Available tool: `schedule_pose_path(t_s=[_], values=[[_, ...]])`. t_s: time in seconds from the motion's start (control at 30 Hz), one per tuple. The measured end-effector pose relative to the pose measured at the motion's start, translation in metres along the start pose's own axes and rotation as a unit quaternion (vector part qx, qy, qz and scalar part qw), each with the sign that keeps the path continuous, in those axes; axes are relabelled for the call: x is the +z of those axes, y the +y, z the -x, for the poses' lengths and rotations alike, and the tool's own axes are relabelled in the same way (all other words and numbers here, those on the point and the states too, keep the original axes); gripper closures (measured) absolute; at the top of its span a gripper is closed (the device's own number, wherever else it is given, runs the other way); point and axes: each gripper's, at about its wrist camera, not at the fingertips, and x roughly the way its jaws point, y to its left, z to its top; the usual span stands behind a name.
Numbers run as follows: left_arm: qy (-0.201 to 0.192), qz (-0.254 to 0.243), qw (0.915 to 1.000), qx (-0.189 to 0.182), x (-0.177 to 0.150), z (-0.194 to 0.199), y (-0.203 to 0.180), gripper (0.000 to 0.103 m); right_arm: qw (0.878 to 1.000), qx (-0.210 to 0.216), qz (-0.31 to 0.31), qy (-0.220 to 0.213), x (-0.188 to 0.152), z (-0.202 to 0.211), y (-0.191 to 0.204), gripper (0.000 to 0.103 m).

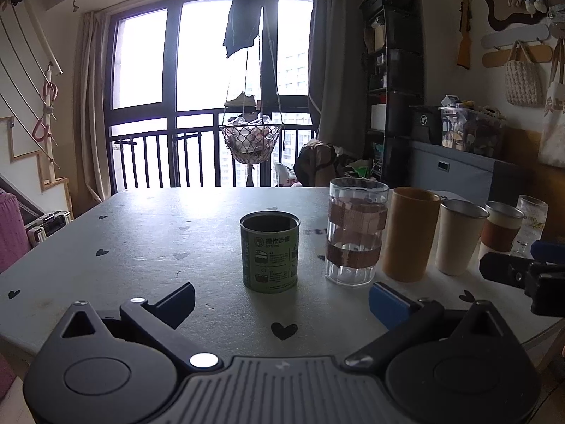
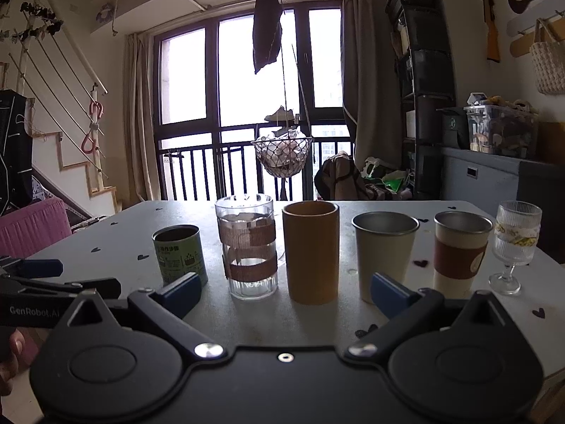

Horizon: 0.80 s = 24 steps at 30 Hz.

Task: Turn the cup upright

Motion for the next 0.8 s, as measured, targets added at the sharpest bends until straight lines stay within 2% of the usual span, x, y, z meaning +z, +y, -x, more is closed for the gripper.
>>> schedule_pose_path(t_s=[0.8], values=[[-0.001, -0.002, 1.0, 0.009, 0.0004, 0.0022, -0.0009, 0.0, 1.0, -0.001, 0.005, 0.004, -0.002, -0.0022, 0.0036, 0.0]])
